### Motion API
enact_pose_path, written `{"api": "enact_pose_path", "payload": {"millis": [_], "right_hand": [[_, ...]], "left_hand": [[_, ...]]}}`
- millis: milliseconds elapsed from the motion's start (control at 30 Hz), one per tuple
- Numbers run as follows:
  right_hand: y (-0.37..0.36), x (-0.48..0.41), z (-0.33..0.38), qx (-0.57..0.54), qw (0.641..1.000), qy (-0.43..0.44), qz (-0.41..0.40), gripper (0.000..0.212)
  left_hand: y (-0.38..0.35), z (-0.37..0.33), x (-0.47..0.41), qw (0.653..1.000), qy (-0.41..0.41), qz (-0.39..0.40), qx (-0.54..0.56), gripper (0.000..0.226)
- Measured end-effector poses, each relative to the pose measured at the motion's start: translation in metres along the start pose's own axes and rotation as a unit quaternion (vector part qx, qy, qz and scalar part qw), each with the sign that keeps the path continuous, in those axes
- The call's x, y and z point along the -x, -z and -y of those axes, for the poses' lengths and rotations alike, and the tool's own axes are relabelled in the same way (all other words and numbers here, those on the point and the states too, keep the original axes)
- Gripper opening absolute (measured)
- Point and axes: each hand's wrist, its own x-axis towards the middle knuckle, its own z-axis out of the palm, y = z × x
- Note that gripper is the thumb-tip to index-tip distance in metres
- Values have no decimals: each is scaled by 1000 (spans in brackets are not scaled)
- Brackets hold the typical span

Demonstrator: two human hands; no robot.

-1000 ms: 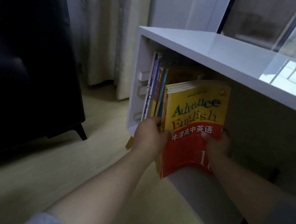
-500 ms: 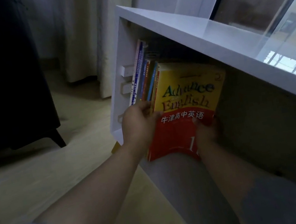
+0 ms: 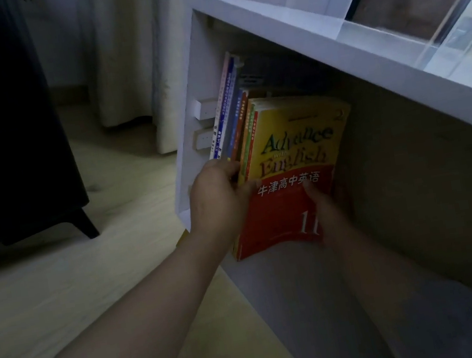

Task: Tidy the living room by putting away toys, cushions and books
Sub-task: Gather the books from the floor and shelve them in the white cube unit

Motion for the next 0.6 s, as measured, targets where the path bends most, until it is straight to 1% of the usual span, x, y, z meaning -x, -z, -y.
{"api": "enact_pose_path", "payload": {"millis": [67, 100, 133, 200, 300, 467, 600], "right_hand": [[-5, -11, -3, -43, 997, -49, 32, 55], [-7, -14, -1, -76, 993, -73, 48, 58], [-9, -22, -2, -99, 990, -89, 53, 55], [-12, -26, 9, -126, 985, -104, 62, 53], [-11, -34, 23, -116, 984, -92, 97, 64], [-14, -40, 26, -106, 980, -80, 145, 63], [-20, -42, 20, -113, 982, -75, 133, 60]], "left_hand": [[-1, 1, 0, 1000, -9, 0, -6, 32], [-1, 1, 1, 1000, -13, 1, -5, 32], [-1, 1, 0, 1000, -16, 3, -3, 31], [-1, 1, 1, 1000, -22, 4, -5, 32], [-2, 1, 1, 1000, -29, 5, -7, 32], [-2, 2, 0, 1000, -22, 1, 3, 30], [-2, 5, -1, 1000, -11, -1, -1, 33]]}}
